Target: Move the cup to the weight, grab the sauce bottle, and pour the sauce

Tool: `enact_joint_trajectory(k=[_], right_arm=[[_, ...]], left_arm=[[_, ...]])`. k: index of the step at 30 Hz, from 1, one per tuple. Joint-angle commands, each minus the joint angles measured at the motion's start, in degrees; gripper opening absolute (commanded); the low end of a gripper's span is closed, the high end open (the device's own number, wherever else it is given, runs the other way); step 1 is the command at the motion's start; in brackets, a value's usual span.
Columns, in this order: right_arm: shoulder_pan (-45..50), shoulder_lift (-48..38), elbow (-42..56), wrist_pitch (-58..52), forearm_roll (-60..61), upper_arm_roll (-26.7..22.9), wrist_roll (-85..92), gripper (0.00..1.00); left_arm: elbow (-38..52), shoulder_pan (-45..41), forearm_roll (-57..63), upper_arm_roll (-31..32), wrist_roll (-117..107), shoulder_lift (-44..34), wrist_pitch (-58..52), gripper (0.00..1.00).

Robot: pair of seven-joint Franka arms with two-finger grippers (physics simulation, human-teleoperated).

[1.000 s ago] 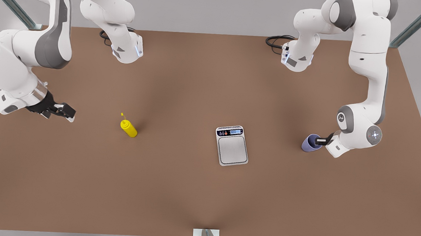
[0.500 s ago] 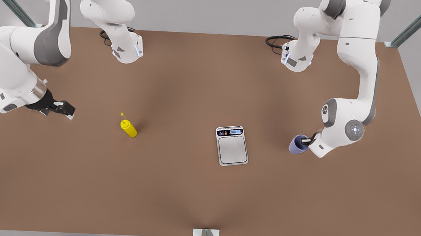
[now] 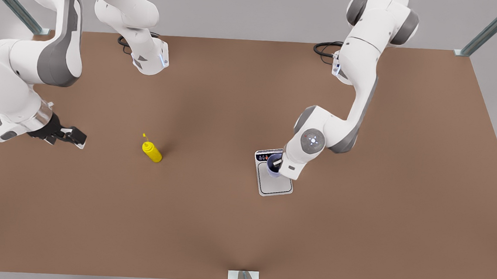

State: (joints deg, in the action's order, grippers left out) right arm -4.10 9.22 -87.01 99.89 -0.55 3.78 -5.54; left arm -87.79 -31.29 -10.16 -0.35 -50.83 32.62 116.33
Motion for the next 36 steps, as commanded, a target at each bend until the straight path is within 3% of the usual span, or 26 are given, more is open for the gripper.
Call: enact_joint_trajectory(k=[1,17,20,22,24,26,32,35,36], right_arm=[[0.05,0.01,0.09,-0.04,0.03,0.0,0.0,1.0],[-0.04,-0.08,2.11,-0.83,0.38,1.93,0.7,1.0],[-0.03,-0.17,2.11,-0.83,0.38,1.93,0.7,1.0],[-0.03,-0.17,2.11,-0.83,0.29,1.93,0.62,1.0],[-0.12,-0.17,2.11,-0.83,0.38,1.84,0.7,1.0],[-0.12,-0.08,2.11,-0.83,0.38,1.84,0.7,1.0],[-0.21,-0.08,2.11,-0.75,0.47,1.93,0.7,1.0],[-0.3,-0.08,2.11,-0.75,0.47,1.84,0.7,1.0],[-0.21,-0.08,2.11,-0.75,0.47,1.84,0.7,1.0]], left_arm=[[-0.01,0.0,-3.2,0.0,0.2,0.07,0.74,0.21],[-1.86,0.09,-2.58,0.0,1.17,2.89,6.19,0.21],[-1.86,0.35,-2.58,0.0,1.43,3.24,6.63,0.31],[-1.86,0.35,-2.67,0.0,1.43,3.24,6.63,0.43],[-1.86,0.7,-2.67,0.09,1.43,3.24,6.63,0.65],[-1.77,0.7,-2.76,0.0,1.43,3.06,6.54,1.0],[-1.15,1.32,-2.41,-0.61,1.34,-1.33,2.25,1.0],[7.98,1.32,-1.88,-5.09,1.43,-6.69,-19.46,1.0],[9.83,1.4,-1.96,-9.73,3.7,-10.28,-25.87,1.0]])
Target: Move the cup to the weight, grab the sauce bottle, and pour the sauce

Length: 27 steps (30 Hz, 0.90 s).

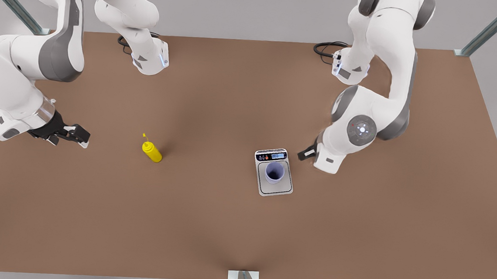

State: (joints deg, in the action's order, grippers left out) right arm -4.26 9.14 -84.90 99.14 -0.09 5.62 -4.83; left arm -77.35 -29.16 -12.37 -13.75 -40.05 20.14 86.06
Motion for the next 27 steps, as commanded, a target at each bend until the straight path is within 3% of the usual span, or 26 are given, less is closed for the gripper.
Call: enact_joint_trajectory(k=[1,2,4,5,6,10,14,17,19,27], right_arm=[[-0.04,0.0,0.0,0.0,0.0,0.0,0.0,1.0],[-0.13,0.0,0.0,-0.09,0.0,0.0,0.0,1.0],[0.04,-0.18,-0.09,-0.35,-0.09,0.0,-0.44,1.0],[0.04,-0.18,-0.09,-0.44,-0.09,0.0,-0.71,1.0],[0.04,-0.09,-0.09,-0.35,-0.18,-0.09,-0.71,1.0],[0.13,-2.46,-0.87,-4.13,-1.32,0.18,-0.71,1.0],[0.31,-10.64,-10.63,-3.96,-1.23,-0.17,-0.71,1.0],[3.73,-8.45,-8.27,-4.04,-1.32,-3.6,-0.18,1.0],[3.73,-4.4,-3.43,-4.48,-1.23,-3.6,-0.09,1.0],[3.73,-4.4,-3.51,-4.75,-0.88,-3.51,-0.36,1.0]], left_arm=[[0.36,-0.72,0.32,-2.05,6.94,-1.5,-2.81,1.0],[0.54,-0.81,4.8,-5.85,25.17,-4.23,-9.67,1.0],[0.62,-0.72,6.13,-9.01,34.77,-5.55,-14.25,1.0],[0.36,3.31,6.39,-4.99,38.03,-8.1,-14.0,1.0],[-0.34,11.75,7.79,4.34,38.21,-9.68,-13.55,1.0],[-2.45,12.28,8.32,4.35,38.29,-10.48,-12.76,1.0],[-2.45,12.29,7.8,4.43,38.21,-9.6,-14.78,1.0],[-2.1,12.29,7.62,4.43,38.21,-9.68,-14.78,1.0],[-2.1,12.29,7.71,4.35,38.38,-9.51,-14.78,1.0],[-2.45,12.29,7.36,4.43,38.38,-9.33,-16.45,1.0]])
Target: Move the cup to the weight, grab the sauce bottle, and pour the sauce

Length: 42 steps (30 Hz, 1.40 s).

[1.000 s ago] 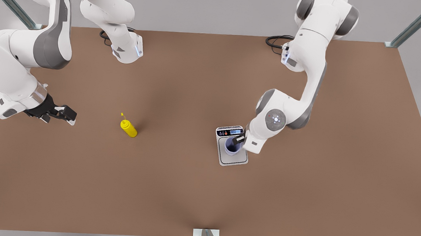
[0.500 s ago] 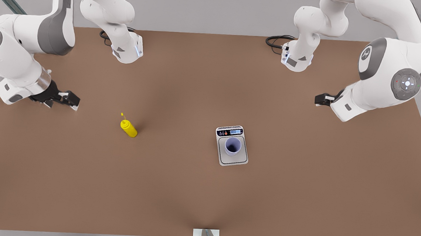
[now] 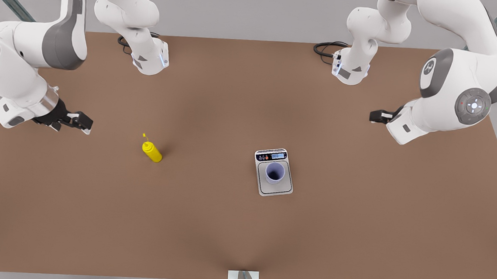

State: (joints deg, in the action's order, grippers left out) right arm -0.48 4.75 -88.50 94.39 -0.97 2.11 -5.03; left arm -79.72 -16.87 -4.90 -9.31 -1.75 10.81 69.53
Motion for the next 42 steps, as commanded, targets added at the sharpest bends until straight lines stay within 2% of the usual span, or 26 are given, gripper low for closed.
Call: enact_joint_trajectory(k=[1,23,25,27,29,30,33,35,40,42], right_arm=[[-0.23,0.0,-0.01,0.0,0.0,0.0,0.1,1.0],[-0.49,0.44,0.26,0.18,0.09,-0.18,-0.07,1.0],[-0.58,3.59,0.61,0.79,0.61,-0.18,-0.07,1.0],[-0.75,6.41,0.43,0.61,3.51,-0.7,-0.25,1.0],[0.57,11.68,0.43,0.0,20.11,-10.71,-0.77,1.0],[0.65,14.14,-0.62,0.0,27.57,-13.53,-2.87,1.0],[0.57,19.51,-0.36,0.0,35.16,-14.15,-12.28,1.0],[0.3,20.3,-4.22,0.0,41.75,-14.15,-24.07,1.0],[-0.14,20.65,-18.54,-2.02,54.67,-16.44,-24.94,1.0],[-0.14,23.02,-20.13,-1.5,57.66,-16.44,-24.94,1.0]], left_arm=[[0.01,-0.01,-0.11,0.0,-0.01,0.0,0.08,1.0],[0.09,-0.01,-0.11,-0.09,-0.01,0.26,-0.71,1.0],[0.18,-0.01,-0.11,-0.09,0.08,0.26,-0.62,1.0],[0.18,-0.01,-0.03,-0.09,0.08,0.26,-0.71,1.0],[0.27,-0.01,0.06,-0.09,0.08,0.17,-0.71,1.0],[0.18,-0.01,0.15,-0.09,0.08,0.17,-0.8,1.0],[0.18,-0.01,0.41,-0.18,-0.01,0.17,-0.89,1.0],[0.18,-0.01,0.5,-0.18,-0.1,0.17,-1.33,1.0],[0.18,-0.01,0.59,-0.18,-0.01,0.17,-1.68,1.0],[0.18,-0.01,0.59,-0.18,-0.01,0.26,-1.68,1.0]])
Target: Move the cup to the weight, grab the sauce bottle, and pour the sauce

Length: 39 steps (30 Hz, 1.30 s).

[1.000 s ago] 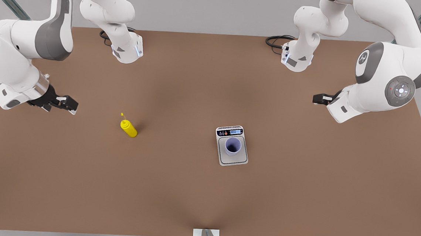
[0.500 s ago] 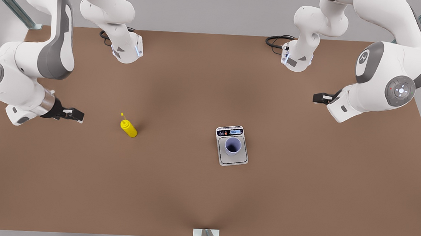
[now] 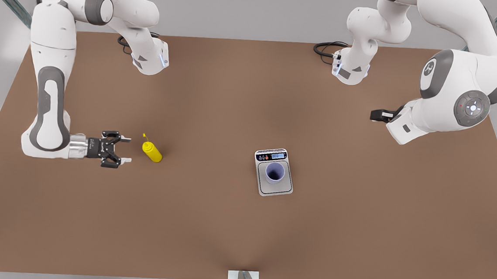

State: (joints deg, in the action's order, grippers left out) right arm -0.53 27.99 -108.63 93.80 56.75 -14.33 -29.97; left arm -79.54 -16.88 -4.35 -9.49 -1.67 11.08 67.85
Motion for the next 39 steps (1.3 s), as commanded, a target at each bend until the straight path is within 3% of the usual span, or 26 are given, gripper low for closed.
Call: enact_joint_trajectory(k=[1,7,27,33,35,37,39], right_arm=[[0.0,0.22,0.09,0.25,0.02,0.0,0.0,1.0],[-0.61,3.12,-3.6,-0.19,0.02,0.0,6.68,1.0],[0.27,11.91,-2.63,0.16,5.21,2.73,9.75,1.0],[0.27,12.08,-2.55,-4.5,7.41,4.31,11.16,1.0],[0.27,12.08,-2.46,-5.29,7.49,4.31,10.99,0.81],[0.27,12.08,-2.02,-5.38,7.49,4.31,10.37,0.55],[0.35,12.0,-1.76,-5.29,7.41,4.31,10.37,0.39]], left_arm=[[0.0,0.0,0.04,0.0,0.0,0.0,0.0,1.0],[0.0,0.09,0.04,0.0,0.0,0.08,0.09,1.0],[0.09,0.09,0.04,-1.15,-0.26,-0.44,-1.85,1.0],[0.26,0.09,0.04,-1.15,-0.17,-0.62,-1.76,1.0],[0.18,0.09,0.13,-1.15,-0.08,-0.44,-1.76,1.0],[0.18,0.09,0.13,-1.15,-0.08,-0.53,-1.76,1.0],[0.18,0.09,0.04,-1.06,-0.17,-0.62,-1.76,1.0]])
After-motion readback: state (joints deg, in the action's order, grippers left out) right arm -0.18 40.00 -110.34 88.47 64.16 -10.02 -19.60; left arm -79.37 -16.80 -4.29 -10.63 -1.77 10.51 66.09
